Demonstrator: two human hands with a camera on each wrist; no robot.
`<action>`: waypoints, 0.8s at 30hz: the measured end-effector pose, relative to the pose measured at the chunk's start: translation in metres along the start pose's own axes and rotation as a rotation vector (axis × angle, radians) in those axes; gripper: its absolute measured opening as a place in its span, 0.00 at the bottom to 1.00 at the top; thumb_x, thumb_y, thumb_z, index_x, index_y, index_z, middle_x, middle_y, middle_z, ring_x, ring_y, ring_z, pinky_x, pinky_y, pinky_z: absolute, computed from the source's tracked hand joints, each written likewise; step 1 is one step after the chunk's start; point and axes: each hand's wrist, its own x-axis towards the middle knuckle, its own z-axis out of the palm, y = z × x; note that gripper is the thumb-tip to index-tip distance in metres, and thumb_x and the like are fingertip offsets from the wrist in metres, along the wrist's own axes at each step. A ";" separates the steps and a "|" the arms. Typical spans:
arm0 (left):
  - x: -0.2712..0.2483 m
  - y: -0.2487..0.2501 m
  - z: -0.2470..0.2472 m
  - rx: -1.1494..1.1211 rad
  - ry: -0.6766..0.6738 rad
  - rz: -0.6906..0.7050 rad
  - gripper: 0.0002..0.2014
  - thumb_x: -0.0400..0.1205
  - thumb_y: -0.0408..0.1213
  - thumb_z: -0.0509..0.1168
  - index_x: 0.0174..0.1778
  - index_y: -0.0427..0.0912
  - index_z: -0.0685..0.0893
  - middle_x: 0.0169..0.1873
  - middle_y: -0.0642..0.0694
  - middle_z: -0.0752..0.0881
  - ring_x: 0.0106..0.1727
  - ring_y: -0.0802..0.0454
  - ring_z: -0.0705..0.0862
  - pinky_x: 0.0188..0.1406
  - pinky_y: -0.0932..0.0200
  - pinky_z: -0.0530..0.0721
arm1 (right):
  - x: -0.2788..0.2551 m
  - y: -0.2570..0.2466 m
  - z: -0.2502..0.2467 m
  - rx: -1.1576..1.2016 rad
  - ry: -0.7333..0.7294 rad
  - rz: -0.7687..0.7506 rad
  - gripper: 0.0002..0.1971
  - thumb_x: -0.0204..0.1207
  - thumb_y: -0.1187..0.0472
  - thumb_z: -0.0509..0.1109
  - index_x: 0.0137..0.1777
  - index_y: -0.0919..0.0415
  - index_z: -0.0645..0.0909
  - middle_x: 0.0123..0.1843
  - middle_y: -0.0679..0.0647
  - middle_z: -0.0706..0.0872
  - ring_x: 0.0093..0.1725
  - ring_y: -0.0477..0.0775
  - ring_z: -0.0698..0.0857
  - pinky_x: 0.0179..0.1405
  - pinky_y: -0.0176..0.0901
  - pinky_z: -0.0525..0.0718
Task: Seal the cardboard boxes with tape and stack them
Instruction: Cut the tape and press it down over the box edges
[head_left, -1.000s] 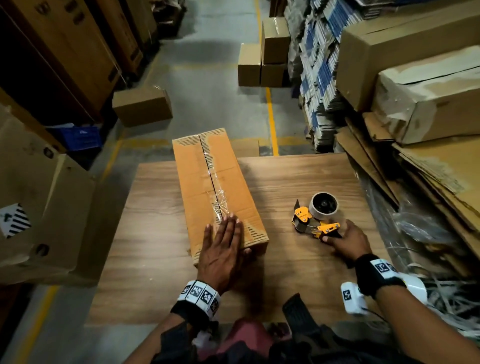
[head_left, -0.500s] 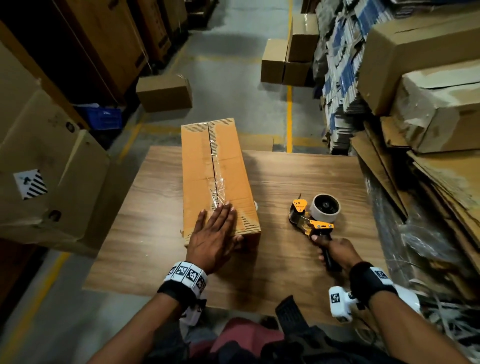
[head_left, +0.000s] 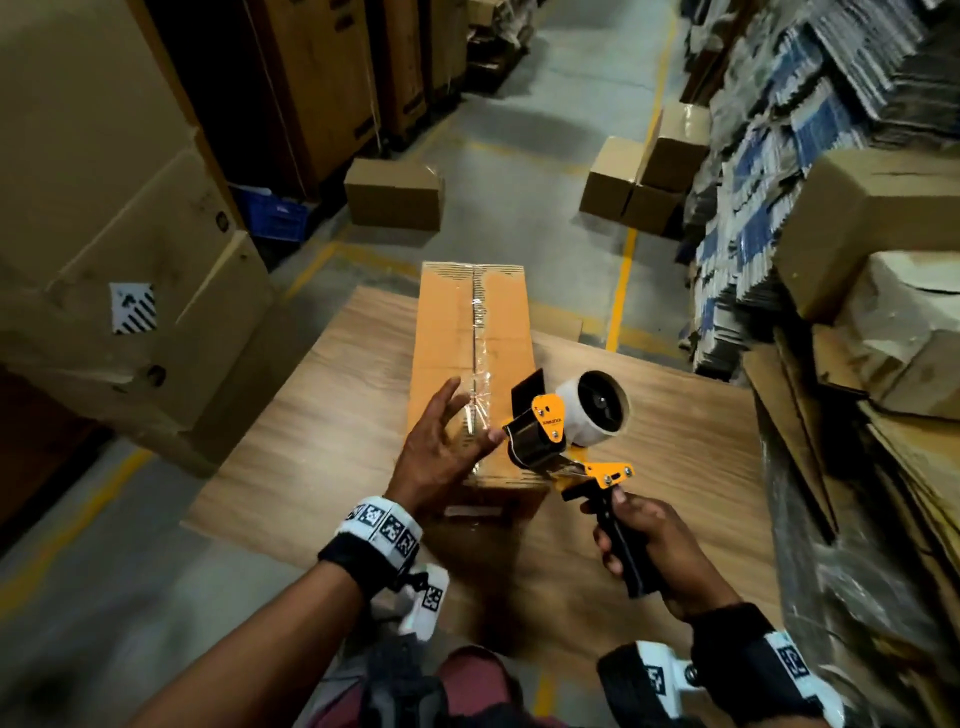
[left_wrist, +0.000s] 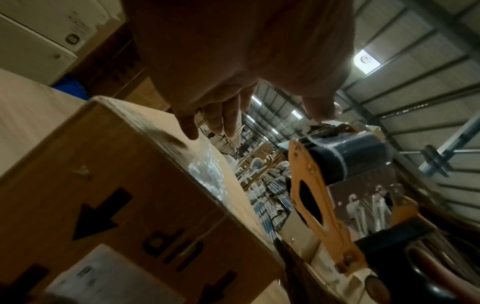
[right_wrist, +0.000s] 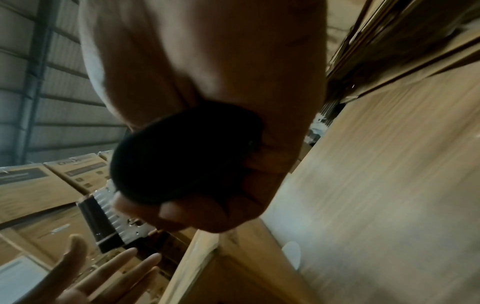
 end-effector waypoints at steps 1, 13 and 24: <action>0.001 0.001 -0.002 -0.036 -0.011 -0.025 0.55 0.66 0.69 0.79 0.89 0.60 0.64 0.78 0.57 0.79 0.77 0.62 0.78 0.63 0.75 0.80 | -0.001 -0.004 0.006 0.003 -0.025 0.002 0.28 0.83 0.47 0.64 0.60 0.77 0.83 0.35 0.67 0.80 0.26 0.57 0.76 0.26 0.43 0.74; -0.025 0.008 -0.035 -0.264 0.123 -0.051 0.30 0.74 0.57 0.82 0.70 0.48 0.88 0.55 0.49 0.94 0.58 0.53 0.92 0.58 0.49 0.91 | 0.017 -0.019 0.042 -0.052 -0.094 -0.057 0.30 0.79 0.39 0.73 0.57 0.71 0.87 0.36 0.67 0.81 0.27 0.58 0.77 0.27 0.44 0.75; -0.039 0.017 -0.031 -0.219 0.217 0.020 0.23 0.75 0.56 0.81 0.63 0.54 0.90 0.37 0.50 0.89 0.36 0.55 0.84 0.40 0.54 0.83 | 0.034 -0.015 0.058 0.056 -0.090 -0.083 0.50 0.58 0.30 0.85 0.59 0.78 0.82 0.36 0.66 0.80 0.27 0.59 0.77 0.25 0.43 0.77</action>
